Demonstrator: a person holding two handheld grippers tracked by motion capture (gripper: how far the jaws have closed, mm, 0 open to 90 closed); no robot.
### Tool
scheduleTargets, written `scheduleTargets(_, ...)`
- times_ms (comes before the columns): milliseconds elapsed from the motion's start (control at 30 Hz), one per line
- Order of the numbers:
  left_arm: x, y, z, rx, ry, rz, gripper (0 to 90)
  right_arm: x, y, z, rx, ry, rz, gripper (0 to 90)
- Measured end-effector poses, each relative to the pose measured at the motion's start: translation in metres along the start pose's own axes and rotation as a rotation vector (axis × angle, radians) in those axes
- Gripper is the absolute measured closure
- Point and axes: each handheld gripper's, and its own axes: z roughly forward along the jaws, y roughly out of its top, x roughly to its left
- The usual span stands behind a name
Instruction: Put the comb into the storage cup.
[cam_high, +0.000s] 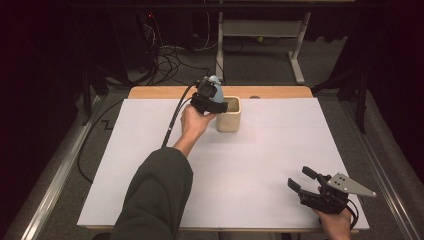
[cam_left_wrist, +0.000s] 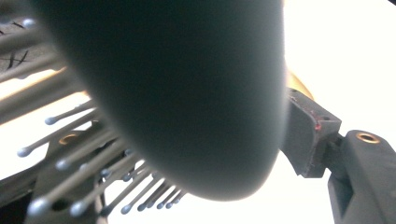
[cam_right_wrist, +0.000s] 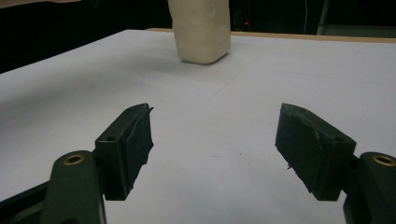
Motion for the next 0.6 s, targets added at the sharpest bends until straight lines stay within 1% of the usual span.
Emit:
scheduleTargets(100, 0.001, -0.002, -0.002, 0.01, -0.002, 0.0, 31.1, 0.0, 0.0, 0.0, -0.003, 0.001, 0.002, 27.7)
scheduleTargets(233, 0.003, -0.006, -0.004, 0.005, -0.008, -0.003, 30.7, 0.001, 0.0, -0.001, -0.004, 0.002, 0.003, 27.6)
scheduleTargets(400, 0.008, -0.009, -0.007, -0.004, -0.02, -0.017, 30.2, 0.0, 0.0, 0.0, -0.004, 0.004, 0.005, 27.5)
scheduleTargets(600, 0.01, -0.011, -0.012, -0.014, -0.02, -0.02, 29.9, 0.0, 0.0, 0.0, -0.002, 0.002, 0.002, 27.5)
